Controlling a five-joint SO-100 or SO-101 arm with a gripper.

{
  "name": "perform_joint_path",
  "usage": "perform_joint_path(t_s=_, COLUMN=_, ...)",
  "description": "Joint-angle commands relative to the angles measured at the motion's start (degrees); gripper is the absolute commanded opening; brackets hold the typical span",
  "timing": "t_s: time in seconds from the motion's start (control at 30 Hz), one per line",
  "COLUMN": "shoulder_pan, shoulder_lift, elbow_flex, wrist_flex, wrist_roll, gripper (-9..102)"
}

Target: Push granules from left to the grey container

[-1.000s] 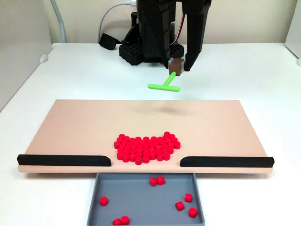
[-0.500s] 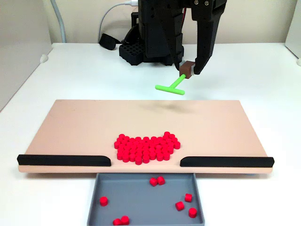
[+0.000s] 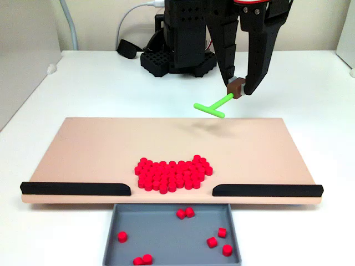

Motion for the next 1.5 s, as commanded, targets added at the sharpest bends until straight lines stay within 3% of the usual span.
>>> perform_joint_path(t_s=0.0, shoulder_pan=-0.44, shoulder_lift=-0.70, elbow_flex=-3.69, wrist_flex=-0.18, wrist_roll=1.76, gripper=0)
perform_joint_path(t_s=1.47, shoulder_pan=-2.20, shoulder_lift=-21.18, elbow_flex=-25.66, wrist_flex=0.26, wrist_roll=28.48, gripper=0)
